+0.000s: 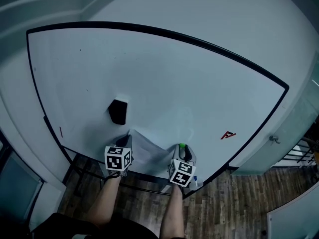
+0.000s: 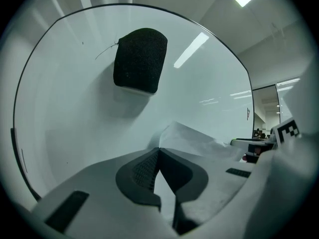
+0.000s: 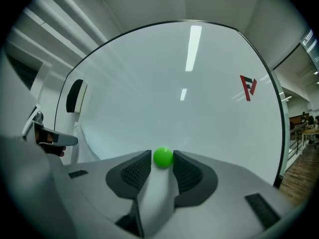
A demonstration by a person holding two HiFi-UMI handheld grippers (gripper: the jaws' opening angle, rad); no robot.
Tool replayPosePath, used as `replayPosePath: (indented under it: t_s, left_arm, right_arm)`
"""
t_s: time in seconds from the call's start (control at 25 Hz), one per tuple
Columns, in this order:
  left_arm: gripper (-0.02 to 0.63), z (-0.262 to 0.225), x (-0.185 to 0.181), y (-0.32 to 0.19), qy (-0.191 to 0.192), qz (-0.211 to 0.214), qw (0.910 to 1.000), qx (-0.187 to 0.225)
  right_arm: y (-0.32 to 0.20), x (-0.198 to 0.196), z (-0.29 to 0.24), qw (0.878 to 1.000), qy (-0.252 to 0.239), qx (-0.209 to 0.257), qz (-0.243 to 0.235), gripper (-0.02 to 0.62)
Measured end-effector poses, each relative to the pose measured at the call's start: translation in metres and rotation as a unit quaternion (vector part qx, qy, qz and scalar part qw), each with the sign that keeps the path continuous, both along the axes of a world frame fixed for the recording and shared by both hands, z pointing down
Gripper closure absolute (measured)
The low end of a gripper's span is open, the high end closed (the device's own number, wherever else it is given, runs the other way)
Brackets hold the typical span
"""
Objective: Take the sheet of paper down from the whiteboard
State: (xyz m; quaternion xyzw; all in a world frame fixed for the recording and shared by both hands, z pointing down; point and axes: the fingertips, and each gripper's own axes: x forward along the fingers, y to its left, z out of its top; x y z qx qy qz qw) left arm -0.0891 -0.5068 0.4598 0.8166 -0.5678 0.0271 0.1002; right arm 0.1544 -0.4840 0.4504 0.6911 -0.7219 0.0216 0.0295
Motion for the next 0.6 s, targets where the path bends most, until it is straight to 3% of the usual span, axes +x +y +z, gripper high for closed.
replayPosePath:
  t_s: [0.36,0.6]
  left_arm:
    - [0.584,0.004,0.004,0.013,-0.002,0.013,0.9999,0.001]
    - [0.584,0.006,0.014,0.035,-0.027,0.017,0.9993,0.02]
  right_arm:
    - [0.018,0.002,0.005,1.0,-0.011,-0.001,0.001,0.456]
    - [0.042,0.009,0.008,1.0,-0.021,0.0,-0.013,0.457]
